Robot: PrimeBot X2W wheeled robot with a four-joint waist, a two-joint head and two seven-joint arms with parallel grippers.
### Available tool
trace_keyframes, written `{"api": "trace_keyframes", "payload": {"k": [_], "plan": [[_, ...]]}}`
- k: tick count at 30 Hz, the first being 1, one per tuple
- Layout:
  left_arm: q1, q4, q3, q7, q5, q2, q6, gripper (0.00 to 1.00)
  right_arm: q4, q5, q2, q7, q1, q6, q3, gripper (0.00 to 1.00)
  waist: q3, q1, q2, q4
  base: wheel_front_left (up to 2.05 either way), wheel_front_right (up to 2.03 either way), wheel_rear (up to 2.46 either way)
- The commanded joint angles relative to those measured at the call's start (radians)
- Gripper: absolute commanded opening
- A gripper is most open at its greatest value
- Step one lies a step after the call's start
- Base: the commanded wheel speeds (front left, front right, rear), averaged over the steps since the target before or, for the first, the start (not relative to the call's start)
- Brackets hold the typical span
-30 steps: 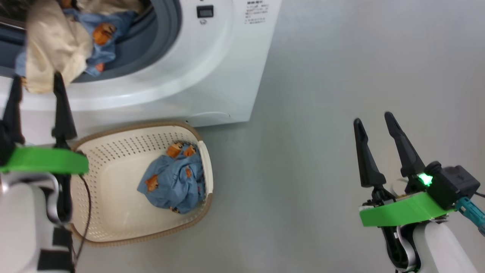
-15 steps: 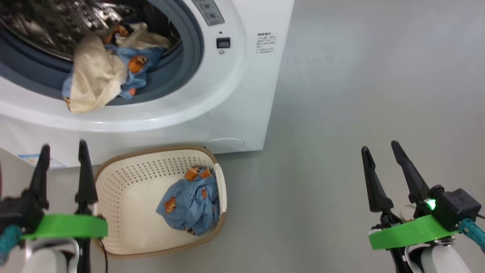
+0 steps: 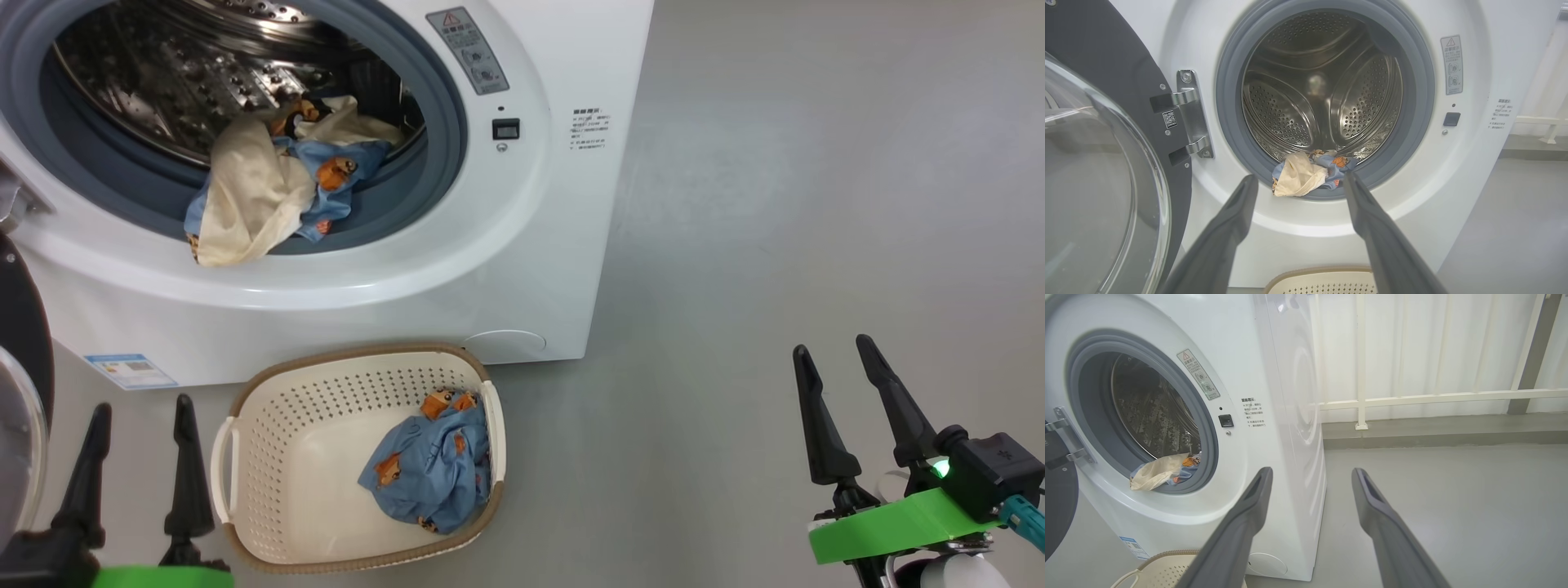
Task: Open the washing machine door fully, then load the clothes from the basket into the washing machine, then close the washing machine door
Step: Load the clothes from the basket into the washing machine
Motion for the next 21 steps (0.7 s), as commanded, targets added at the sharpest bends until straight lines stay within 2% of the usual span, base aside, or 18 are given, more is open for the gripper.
{"api": "trace_keyframes", "payload": {"k": [1,21], "plan": [[0.011,-0.045,0.039,-0.005,0.003,0.008,0.001,1.0,-0.023,0.006,-0.016,-0.008,0.001,0.007,0.02,1.0,-0.004,0.0001,0.0,0.0,0.0,0.0,0.0],[0.053,-0.086,0.05,-0.005,-0.006,-0.003,0.001,1.0,-0.031,0.009,-0.018,-0.008,0.0,0.007,0.022,1.0,0.008,0.0001,0.0,-0.009,0.0,0.0,0.0]]}}
